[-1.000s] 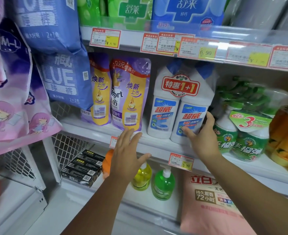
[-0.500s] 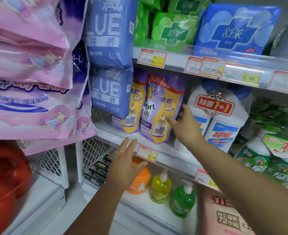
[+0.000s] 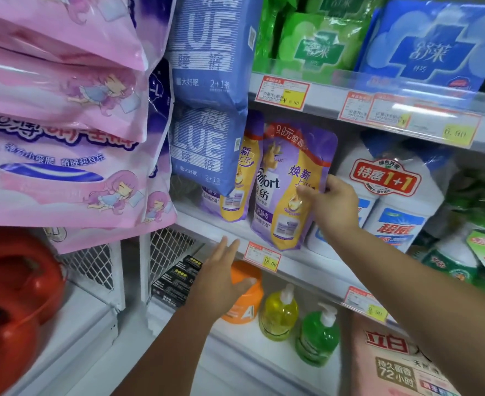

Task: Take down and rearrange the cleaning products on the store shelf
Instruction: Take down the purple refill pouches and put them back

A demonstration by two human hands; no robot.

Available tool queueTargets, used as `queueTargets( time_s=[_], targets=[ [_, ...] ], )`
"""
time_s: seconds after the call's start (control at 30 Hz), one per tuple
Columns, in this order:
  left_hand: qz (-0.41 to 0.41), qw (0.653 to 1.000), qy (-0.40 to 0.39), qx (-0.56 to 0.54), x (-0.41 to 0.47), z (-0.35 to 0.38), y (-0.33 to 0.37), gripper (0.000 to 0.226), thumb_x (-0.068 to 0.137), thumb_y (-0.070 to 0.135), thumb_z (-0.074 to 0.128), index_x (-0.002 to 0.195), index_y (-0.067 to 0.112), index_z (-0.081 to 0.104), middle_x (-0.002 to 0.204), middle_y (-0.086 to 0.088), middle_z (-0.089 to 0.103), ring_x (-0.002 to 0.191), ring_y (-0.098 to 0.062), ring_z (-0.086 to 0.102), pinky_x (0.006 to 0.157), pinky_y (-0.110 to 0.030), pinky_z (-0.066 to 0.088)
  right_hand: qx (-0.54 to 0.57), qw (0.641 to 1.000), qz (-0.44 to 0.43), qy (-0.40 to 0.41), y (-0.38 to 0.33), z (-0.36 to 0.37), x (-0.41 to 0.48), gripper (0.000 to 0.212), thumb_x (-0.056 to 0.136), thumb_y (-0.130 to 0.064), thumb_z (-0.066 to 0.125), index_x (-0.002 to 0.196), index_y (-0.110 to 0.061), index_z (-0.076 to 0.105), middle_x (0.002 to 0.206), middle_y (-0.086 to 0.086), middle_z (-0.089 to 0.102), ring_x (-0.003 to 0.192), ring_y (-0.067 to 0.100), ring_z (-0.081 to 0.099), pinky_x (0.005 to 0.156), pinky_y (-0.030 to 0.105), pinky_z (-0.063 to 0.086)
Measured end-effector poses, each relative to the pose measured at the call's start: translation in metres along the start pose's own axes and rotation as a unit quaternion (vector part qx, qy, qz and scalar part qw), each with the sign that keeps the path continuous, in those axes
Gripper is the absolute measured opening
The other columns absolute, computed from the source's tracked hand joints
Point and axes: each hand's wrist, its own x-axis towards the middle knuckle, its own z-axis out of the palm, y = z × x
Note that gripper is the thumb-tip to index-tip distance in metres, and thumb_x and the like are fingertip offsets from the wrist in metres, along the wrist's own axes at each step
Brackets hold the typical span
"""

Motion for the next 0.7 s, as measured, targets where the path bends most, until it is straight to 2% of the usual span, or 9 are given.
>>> queueTargets(
  time_s=[0.07,0.2,0.3,0.37,0.43,0.5,0.57,0.63,0.7],
  targets=[
    [0.0,1.0,-0.003,-0.003,-0.002,-0.003,0.003,0.089,0.086,0.048,0.069,0.155,0.033,0.015,0.164,0.011,0.002,0.15,-0.016,0.012,0.119,-0.038,0.022,0.021,1.0,-0.005,0.004,0.003,-0.012,-0.005,0.01,0.084,-0.014,0.075,0.093,-0.01,0.073,0.086,0.001,0.076,0.083,0.021,0.073,0.08,0.042,0.06],
    [-0.001,1.0,0.0,-0.027,-0.009,-0.013,0.02,0.09,0.086,0.048,0.069,0.156,0.032,0.014,0.165,0.009,0.004,0.15,-0.012,0.011,0.117,-0.03,0.019,0.07,0.997,-0.03,-0.012,-0.002,-0.033,-0.023,0.014,0.086,-0.005,0.073,0.095,-0.015,0.075,0.082,-0.01,0.074,0.073,0.007,0.071,0.072,0.029,0.056],
    [0.02,0.999,0.013,-0.04,-0.014,-0.021,0.037,0.091,0.085,0.048,0.069,0.156,0.031,0.015,0.164,0.006,0.009,0.148,-0.011,0.018,0.11,-0.021,0.02,0.069,0.995,-0.065,-0.029,-0.014,-0.045,-0.037,0.02,0.086,-0.005,0.073,0.084,-0.025,0.072,0.071,-0.018,0.072,0.064,-0.002,0.067,0.067,0.021,0.054],
    [0.031,0.997,0.024,-0.061,-0.018,-0.026,0.049,0.093,0.083,0.048,0.072,0.155,0.031,0.016,0.163,0.005,0.014,0.147,-0.009,0.019,0.108,-0.019,0.018,0.076,0.993,-0.078,-0.04,-0.026,-0.055,-0.047,0.022,0.086,-0.005,0.073,0.082,-0.027,0.071,0.07,-0.016,0.073,0.064,0.002,0.068,0.066,0.025,0.055],
    [0.045,0.988,0.021,-0.147,-0.022,-0.032,0.062,0.094,0.078,0.043,0.079,0.152,0.039,0.021,0.157,0.009,0.031,0.142,-0.006,0.032,0.112,-0.023,0.025,0.1,0.991,-0.065,-0.053,-0.038,-0.07,-0.057,0.017,0.087,-0.006,0.072,0.084,-0.022,0.072,0.074,-0.008,0.076,0.067,0.013,0.071,0.066,0.036,0.059],
    [0.05,0.953,-0.05,-0.295,-0.03,-0.035,0.074,0.099,0.069,0.028,0.089,0.146,0.043,0.028,0.145,0.012,0.051,0.129,-0.005,0.051,0.109,-0.034,0.041,0.109,0.989,-0.051,-0.08,-0.047,-0.088,-0.07,0.015,0.087,-0.006,0.071,0.082,-0.02,0.071,0.073,-0.004,0.076,0.063,0.016,0.071,0.061,0.038,0.06],
    [0.03,0.907,-0.147,-0.393,-0.045,-0.034,0.082,0.101,0.066,0.012,0.09,0.146,0.03,0.031,0.137,0.006,0.06,0.122,-0.014,0.06,0.103,-0.04,0.049,0.11,0.987,-0.036,-0.112,-0.049,-0.109,-0.085,0.017,0.087,-0.004,0.07,0.081,-0.019,0.071,0.069,-0.004,0.075,0.057,0.013,0.07,0.054,0.033,0.059],
    [-0.022,0.85,-0.244,-0.466,-0.068,-0.031,0.094,0.068,0.075,0.002,0.08,0.132,0.022,0.049,0.127,-0.003,0.067,0.114,-0.022,0.065,0.095,-0.04,0.054,0.119,0.984,-0.015,-0.132,-0.045,-0.129,-0.103,0.015,0.086,-0.003,0.07,0.083,-0.017,0.071,0.069,-0.001,0.075,0.055,0.014,0.068,0.053,0.03,0.059],
    [-0.068,0.806,-0.289,-0.512,-0.091,-0.021,0.103,0.045,0.081,0.002,0.072,0.121,0.019,0.059,0.121,-0.008,0.069,0.108,-0.027,0.067,0.091,-0.043,0.057,0.119,0.982,0.012,-0.148,-0.036,-0.148,-0.121,0.012,0.086,-0.003,0.07,0.084,-0.015,0.071,0.07,0.002,0.074,0.054,0.015,0.066,0.051,0.029,0.057]
  ],
)
